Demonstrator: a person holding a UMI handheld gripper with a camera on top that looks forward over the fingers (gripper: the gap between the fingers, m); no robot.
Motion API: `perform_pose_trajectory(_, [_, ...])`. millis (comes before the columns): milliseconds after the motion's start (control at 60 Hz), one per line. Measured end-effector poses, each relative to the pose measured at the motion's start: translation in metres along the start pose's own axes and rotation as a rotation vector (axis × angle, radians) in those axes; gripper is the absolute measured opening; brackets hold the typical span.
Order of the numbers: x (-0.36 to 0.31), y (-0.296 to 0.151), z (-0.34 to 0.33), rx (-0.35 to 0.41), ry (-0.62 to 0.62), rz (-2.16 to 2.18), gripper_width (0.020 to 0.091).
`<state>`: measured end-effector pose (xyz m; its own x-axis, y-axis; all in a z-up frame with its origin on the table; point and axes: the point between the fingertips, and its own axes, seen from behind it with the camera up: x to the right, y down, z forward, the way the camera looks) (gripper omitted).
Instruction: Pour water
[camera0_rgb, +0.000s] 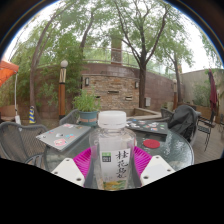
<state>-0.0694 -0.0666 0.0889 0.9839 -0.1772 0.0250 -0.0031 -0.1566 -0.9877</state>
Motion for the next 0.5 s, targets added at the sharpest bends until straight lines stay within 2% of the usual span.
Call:
perform_pose_trajectory(133, [0.006,0.004,0.005,-0.035,0.012,0.044,0.0555])
perform_pose_trajectory(233, [0.000,0.004,0.015,-0.080,-0.012,0.024,0.0495])
perform_pose_trajectory(350, [-0.035,0.000,0.024,-0.141,-0.105,0.063,0.0482])
perform_pose_trajectory(500, [-0.096,-0.076,0.057,-0.131,-0.262,0.424,0.0483])
